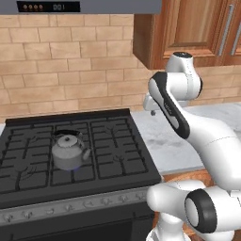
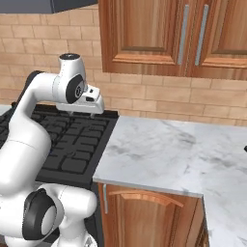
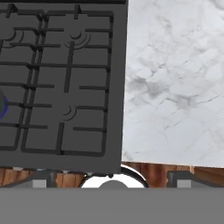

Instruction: The kettle is done boiling. Turn off the stove, then wait for 300 timesteps before moving the kettle to the dining table.

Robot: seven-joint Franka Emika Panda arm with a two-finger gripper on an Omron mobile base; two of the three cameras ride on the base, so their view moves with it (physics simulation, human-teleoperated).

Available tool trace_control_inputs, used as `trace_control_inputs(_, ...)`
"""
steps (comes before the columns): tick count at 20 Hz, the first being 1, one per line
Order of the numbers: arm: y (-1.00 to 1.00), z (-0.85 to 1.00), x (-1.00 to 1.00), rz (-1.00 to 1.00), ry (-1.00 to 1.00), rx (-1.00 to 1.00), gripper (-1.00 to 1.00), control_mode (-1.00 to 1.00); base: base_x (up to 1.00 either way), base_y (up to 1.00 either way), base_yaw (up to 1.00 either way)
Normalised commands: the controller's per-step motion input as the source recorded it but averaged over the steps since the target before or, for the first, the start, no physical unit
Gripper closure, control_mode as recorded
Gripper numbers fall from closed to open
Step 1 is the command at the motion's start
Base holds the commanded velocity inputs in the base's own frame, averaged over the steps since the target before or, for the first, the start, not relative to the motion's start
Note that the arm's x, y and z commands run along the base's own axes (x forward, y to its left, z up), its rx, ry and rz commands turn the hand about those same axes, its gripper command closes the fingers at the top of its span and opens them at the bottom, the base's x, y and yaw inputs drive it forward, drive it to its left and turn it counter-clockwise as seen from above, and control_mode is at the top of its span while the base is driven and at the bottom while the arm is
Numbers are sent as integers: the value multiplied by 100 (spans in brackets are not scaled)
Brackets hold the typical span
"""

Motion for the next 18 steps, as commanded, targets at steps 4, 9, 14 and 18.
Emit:
trace_control_inputs(4,0,0,0,0,0,0,-100,100,-8,-46,0)
trace_control_inputs(9,0,0,0,0,0,0,-100,100,-5,-42,0)
trace_control_inputs(14,0,0,0,0,0,0,-100,100,-4,-14,0)
trace_control_inputs(18,16,0,-10,0,-4,-2,-100,-100,0,0,0)
